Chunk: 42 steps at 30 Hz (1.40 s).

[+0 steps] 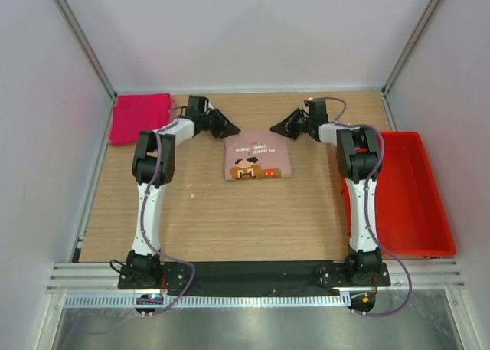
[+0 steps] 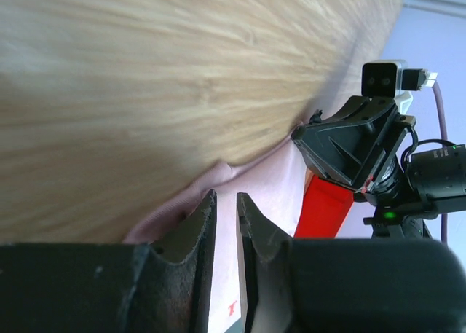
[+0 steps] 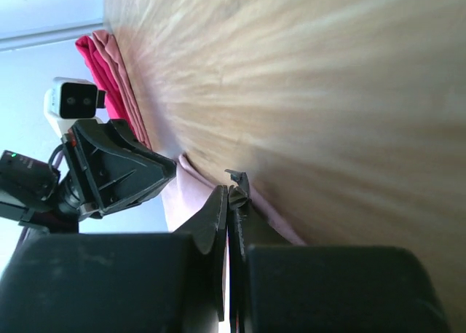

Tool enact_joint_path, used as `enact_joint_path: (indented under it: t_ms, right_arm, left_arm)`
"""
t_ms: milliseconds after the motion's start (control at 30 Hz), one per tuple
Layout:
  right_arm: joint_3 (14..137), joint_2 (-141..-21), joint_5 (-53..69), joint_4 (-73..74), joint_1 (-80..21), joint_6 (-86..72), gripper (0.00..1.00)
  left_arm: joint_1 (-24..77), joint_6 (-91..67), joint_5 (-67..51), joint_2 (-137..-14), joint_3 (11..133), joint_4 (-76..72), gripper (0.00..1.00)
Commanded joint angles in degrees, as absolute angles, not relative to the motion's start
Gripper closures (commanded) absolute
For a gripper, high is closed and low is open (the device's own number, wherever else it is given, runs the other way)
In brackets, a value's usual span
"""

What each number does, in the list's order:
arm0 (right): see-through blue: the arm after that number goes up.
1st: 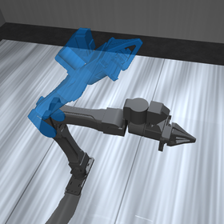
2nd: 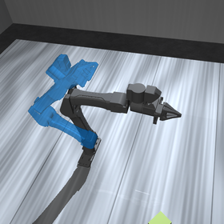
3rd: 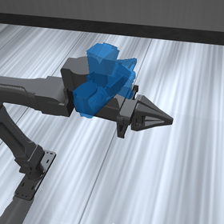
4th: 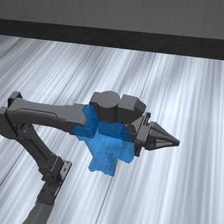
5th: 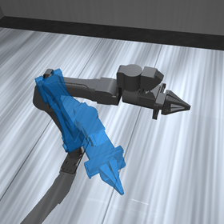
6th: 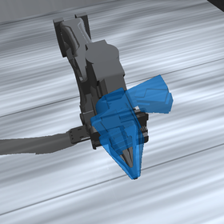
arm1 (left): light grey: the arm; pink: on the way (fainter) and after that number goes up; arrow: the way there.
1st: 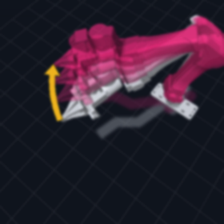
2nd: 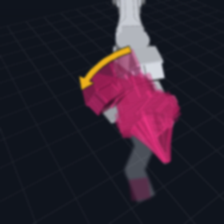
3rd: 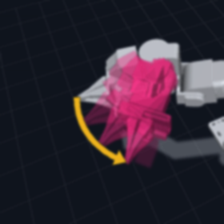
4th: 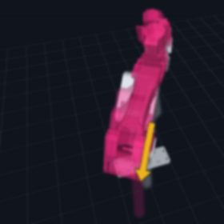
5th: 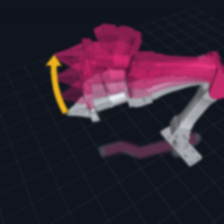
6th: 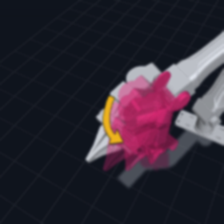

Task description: Fold and stack the t-shirts

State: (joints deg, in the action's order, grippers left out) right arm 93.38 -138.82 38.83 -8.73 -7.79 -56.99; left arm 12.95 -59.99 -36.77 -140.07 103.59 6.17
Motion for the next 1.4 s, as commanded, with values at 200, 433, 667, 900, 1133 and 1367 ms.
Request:
enact_joint_path:
  t_ms: [200, 433, 667, 900, 1133, 1367]
  right_arm:
    - [101.94, -144.23, 36.74, 3.12, -5.89, -50.81, 0.97]
    - [112.91, -144.76, 32.37, 23.26, -5.71, -39.66, 0.95]
    - [123.57, -143.62, 24.79, 46.81, -5.71, -28.84, 0.81]
    - [119.37, -135.29, 23.47, 51.24, -6.68, -26.11, 0.64]
    - [110.4, -125.17, 23.65, 49.48, -10.36, -26.02, 0.59]
    - [108.81, -123.23, 20.4, 53.78, -16.87, -22.59, 0.57]
  left_arm:
    - [10.81, -53.37, -34.37, -142.04, 111.26, 15.69, 0.77]
    - [10.81, -44.13, -29.28, -136.07, 122.07, 34.85, 0.6]
    - [10.99, -38.5, -25.23, -124.03, 116.92, 44.47, 0.5]
    - [13.44, -31.21, -19.27, -115.06, 103.28, 47.55, 0.36]
    - [14.85, -30.06, -12.5, -112.51, 99.5, 48.52, 0.32]
    - [13.36, -28.57, -18.28, -115.57, 99.92, 44.73, 0.18]
